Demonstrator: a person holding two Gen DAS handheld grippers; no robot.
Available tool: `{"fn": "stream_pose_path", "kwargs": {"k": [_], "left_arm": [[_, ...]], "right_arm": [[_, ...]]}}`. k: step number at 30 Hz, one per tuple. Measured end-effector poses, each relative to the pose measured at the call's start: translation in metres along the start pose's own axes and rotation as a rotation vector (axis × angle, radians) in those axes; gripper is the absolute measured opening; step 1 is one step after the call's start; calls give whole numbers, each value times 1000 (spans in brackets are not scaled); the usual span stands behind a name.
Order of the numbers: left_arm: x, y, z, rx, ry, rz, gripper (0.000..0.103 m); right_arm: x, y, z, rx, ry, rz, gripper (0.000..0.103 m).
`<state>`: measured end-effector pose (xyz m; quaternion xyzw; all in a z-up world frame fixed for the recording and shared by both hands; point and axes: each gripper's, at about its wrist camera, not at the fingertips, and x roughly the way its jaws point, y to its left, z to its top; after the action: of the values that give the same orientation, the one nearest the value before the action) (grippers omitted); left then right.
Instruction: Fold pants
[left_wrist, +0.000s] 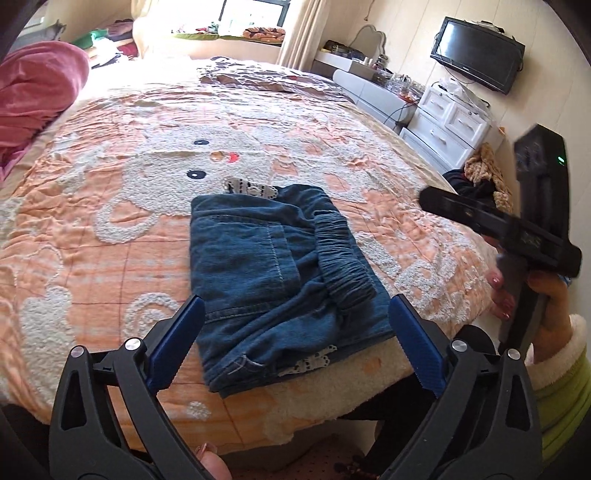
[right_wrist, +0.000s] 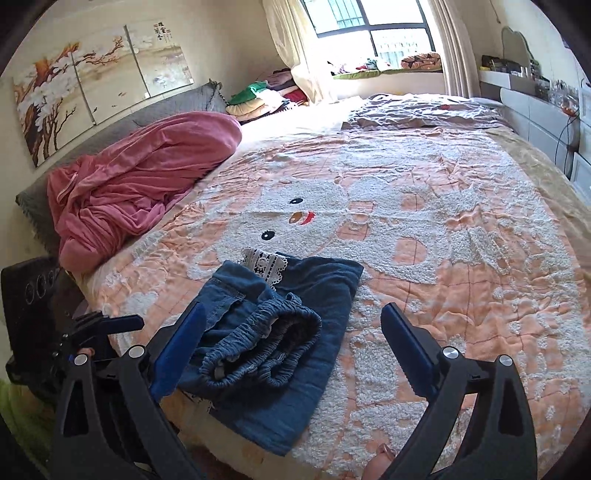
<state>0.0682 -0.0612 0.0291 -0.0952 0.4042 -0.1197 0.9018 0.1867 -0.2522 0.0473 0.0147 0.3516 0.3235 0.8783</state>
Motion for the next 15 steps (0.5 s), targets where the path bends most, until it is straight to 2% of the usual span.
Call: {"fn": "stream_pose_path", "kwargs": {"k": [4, 15], "left_arm": [[-3, 11, 3, -19, -3, 23, 93], [-13, 56, 9, -106, -11, 91, 93]], "right_arm": [[-12, 19, -11, -75, -11, 9, 95], [-10, 84, -57, -279, 57, 85, 95]]}}
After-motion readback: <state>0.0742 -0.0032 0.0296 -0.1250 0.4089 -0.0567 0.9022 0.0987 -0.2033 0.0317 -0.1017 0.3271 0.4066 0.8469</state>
